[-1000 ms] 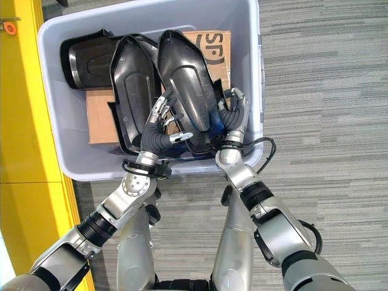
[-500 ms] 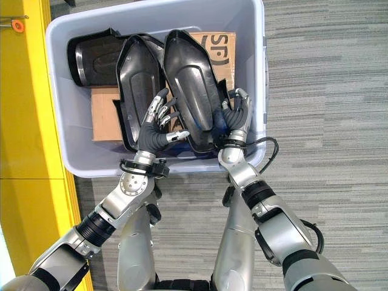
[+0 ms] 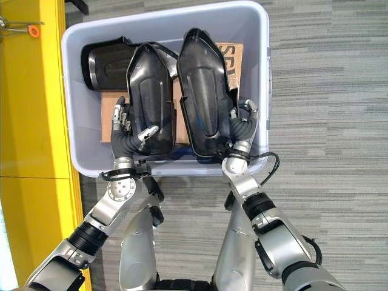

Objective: Move parts from the plastic box to the shelf.

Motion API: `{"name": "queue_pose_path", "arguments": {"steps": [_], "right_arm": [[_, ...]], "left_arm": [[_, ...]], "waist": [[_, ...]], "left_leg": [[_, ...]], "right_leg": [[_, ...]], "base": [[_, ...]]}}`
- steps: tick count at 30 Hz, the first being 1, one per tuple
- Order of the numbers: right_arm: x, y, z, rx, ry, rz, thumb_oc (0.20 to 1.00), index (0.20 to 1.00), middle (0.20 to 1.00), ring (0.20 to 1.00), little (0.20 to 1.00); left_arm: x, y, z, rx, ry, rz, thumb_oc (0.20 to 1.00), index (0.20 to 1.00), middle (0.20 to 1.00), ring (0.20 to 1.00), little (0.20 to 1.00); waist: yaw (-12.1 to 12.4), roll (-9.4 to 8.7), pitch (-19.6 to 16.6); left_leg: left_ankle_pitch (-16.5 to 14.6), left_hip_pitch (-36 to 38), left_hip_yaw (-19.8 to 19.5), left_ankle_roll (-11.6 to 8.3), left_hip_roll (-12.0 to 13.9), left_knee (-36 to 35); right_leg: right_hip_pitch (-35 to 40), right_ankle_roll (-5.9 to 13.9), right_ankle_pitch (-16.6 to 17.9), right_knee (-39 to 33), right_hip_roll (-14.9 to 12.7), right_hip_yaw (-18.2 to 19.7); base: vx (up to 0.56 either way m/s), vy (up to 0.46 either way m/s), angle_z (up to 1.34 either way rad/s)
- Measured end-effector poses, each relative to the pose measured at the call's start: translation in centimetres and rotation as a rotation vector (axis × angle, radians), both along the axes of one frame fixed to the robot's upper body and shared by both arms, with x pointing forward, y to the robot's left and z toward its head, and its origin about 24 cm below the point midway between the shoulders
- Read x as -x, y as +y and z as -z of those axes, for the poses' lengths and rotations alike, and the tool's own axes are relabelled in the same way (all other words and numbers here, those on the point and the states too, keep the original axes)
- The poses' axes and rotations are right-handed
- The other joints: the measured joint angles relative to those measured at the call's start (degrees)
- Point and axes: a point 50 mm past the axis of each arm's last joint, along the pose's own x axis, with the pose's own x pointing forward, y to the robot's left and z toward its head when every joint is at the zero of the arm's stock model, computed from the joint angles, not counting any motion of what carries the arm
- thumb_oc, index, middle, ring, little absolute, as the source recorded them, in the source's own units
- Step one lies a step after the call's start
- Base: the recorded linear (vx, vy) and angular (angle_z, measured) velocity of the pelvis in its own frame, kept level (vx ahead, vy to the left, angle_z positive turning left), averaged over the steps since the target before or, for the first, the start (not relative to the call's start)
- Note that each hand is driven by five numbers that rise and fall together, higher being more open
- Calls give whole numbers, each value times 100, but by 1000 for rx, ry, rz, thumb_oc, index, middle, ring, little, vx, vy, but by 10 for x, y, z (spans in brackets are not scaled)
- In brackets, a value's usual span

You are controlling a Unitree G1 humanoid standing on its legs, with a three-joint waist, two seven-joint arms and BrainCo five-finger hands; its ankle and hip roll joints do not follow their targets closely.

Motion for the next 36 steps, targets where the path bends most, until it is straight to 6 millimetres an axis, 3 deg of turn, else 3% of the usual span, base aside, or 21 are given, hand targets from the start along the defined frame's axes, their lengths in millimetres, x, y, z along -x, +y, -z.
{"name": "queue_pose_path", "arguments": {"steps": [6, 10, 11, 17, 26, 36], "right_arm": [[15, 13, -37, 171, -200, -16, 200, 200, 200, 200, 200], [18, 23, -45, 263, -225, -27, 200, 200, 200, 200, 200], [20, 26, -48, 310, -234, -29, 200, 200, 200, 200, 200], [22, 31, -53, 365, -237, -57, 200, 200, 200, 200, 200], [26, 35, -57, 424, -246, -69, 200, 200, 200, 200, 200], [26, 40, -53, 404, -231, -72, 200, 200, 200, 200, 200]], "left_arm": [[0, -5, 4, 14, 36, 62, 1000, 1000, 1000, 1000, 1000], [-4, -12, 4, 64, 79, 169, 1000, 1000, 1000, 1000, 1000], [-4, -22, 0, 84, 99, 248, 1000, 1000, 1000, 1000, 1000], [-1, -61, -13, 117, 114, 476, 1000, 1000, 1000, 1000, 1000], [1, -67, -18, 260, 134, 554, 1000, 1000, 1000, 1000, 1000], [1, -65, -24, 334, 106, 496, 1000, 1000, 1000, 1000, 1000]], "waist": [[-135, 0, 1], [-224, -1, 1], [-277, 0, 2], [-416, 3, 5], [-547, 9, 9], [-625, 9, 9]], "left_leg": [[-13, 301, 138, 9, -53, -19], [-16, 443, 206, 10, -74, -70], [-15, 492, 243, 12, -85, -93], [-53, 665, 324, 16, -107, -112], [-95, 855, 444, 40, -132, -125], [-94, 892, 445, 40, -132, -132]], "right_leg": [[165, 20, -16, -14, 2, 175], [240, 43, -4, -49, 8, 215], [282, 56, 16, -106, 22, 234], [399, 60, 50, -149, 37, 300], [504, 85, 73, -202, 60, 420], [541, 82, 86, -208, 66, 423]], "base": [[33, 64, -7], [29, 55, -8], [39, 68, -8], [22, 35, -6], [4, 21, -4], [0, 0, 0]]}}
